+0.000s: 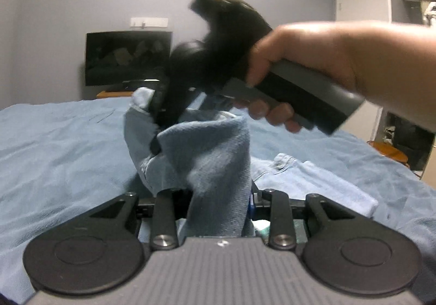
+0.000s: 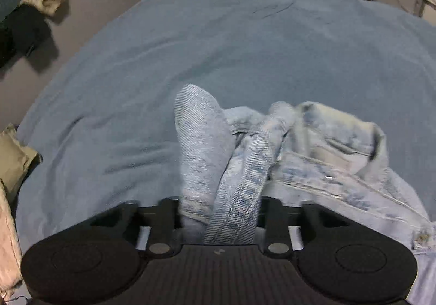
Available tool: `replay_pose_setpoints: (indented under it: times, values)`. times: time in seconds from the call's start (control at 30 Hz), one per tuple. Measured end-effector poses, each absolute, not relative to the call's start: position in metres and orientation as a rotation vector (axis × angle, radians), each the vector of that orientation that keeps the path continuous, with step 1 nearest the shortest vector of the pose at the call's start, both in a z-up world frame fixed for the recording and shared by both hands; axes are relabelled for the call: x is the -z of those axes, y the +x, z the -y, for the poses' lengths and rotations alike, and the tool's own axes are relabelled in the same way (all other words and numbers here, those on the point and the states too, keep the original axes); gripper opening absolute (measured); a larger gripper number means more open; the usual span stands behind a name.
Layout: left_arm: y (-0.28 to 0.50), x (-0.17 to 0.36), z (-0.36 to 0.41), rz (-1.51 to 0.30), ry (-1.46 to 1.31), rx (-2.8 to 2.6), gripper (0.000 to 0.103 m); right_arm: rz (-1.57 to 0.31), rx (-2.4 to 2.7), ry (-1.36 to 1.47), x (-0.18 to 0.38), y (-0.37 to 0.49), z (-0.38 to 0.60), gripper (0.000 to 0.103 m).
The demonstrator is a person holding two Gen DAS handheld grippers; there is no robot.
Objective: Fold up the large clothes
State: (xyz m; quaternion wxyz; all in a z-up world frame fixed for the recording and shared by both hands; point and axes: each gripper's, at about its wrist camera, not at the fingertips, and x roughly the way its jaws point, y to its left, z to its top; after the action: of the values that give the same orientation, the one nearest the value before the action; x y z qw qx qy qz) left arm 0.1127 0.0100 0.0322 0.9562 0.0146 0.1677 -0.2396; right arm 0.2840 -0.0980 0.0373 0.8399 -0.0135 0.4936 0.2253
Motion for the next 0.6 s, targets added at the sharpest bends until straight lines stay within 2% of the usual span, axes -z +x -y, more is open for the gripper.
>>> replay_pose_setpoints:
  times: [0.3, 0.5, 0.53, 0.6]
  values:
    - [0.083, -0.058, 0.103, -0.22, 0.232, 0.617, 0.028, -0.702, -0.512, 0.265, -0.063, 0.207, 0.264, 0.022]
    - [0.079, -0.041, 0.196, -0.236, 0.383, 0.672, 0.029, -0.597, -0.456, 0.529, -0.025, 0.173, 0.374, 0.022]
    - [0.081, -0.037, 0.207, -0.25, 0.394, 0.67, 0.032, -0.585, -0.45, 0.577, -0.015, 0.171, 0.387, 0.022]
    - [0.083, -0.03, 0.227, -0.278, 0.401, 0.672, 0.047, -0.563, -0.44, 0.631, 0.009, 0.174, 0.404, 0.022]
